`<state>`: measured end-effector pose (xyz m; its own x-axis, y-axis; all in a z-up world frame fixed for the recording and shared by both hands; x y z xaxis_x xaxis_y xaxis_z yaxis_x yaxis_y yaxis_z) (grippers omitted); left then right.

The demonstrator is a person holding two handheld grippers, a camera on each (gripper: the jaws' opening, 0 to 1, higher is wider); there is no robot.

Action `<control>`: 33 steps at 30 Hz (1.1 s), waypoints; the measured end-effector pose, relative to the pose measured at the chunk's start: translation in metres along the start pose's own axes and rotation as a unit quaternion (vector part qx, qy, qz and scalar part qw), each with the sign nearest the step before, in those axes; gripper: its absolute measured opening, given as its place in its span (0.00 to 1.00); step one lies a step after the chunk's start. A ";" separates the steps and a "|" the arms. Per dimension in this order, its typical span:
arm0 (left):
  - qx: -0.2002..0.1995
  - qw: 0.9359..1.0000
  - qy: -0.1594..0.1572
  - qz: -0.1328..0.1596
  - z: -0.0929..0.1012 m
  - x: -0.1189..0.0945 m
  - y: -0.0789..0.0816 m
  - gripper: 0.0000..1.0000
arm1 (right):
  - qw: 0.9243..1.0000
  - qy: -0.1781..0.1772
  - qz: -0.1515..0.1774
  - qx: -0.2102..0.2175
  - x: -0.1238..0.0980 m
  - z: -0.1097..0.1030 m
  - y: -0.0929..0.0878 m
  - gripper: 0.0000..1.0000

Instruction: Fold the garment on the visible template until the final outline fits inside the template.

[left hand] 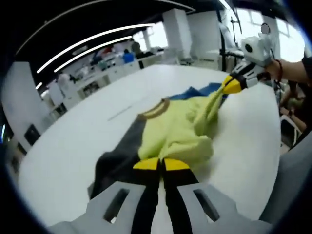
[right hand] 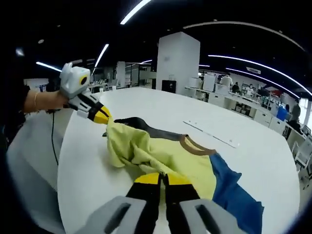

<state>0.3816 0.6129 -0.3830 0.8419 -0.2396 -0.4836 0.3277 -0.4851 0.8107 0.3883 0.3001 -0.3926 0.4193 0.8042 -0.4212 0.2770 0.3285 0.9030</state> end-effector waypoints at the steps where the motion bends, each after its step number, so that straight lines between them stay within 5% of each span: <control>1: -0.010 1.000 0.002 0.000 -0.004 0.004 0.001 0.00 | 1.000 -0.008 0.007 0.011 0.000 0.005 0.001 0.00; 11: -0.046 0.999 0.016 -0.014 -0.018 0.046 0.003 0.00 | 0.997 -0.061 -0.006 0.057 0.022 0.049 -0.005 0.00; 16: -0.039 0.998 0.024 -0.045 -0.021 0.066 -0.008 0.00 | 0.990 -0.100 -0.023 0.101 0.032 0.072 -0.018 0.00; 26: -0.066 0.994 0.038 -0.077 -0.028 0.085 -0.029 0.00 | 0.977 -0.147 -0.069 0.134 0.047 0.089 -0.041 0.00; 33: -0.073 0.993 0.043 -0.081 -0.029 0.091 -0.033 0.00 | 0.976 -0.146 -0.077 0.138 0.051 0.091 -0.046 0.00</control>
<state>0.4598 0.6313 -0.4448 0.8050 -0.0922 -0.5860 0.5146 -0.3831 0.7671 0.4752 0.2810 -0.4637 0.5716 0.5665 -0.5936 0.5626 0.2561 0.7861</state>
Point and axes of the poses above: the point that each gripper's makers call its tool centre point, and the gripper's own axes: x roughly forward along the fingers, z roughly to its right, y roughly out of its top, the point moved 9 cm from there along -x, roughly backward along the fingers, and after that the axes turned 15 degrees about y, right-handed, at the moved point
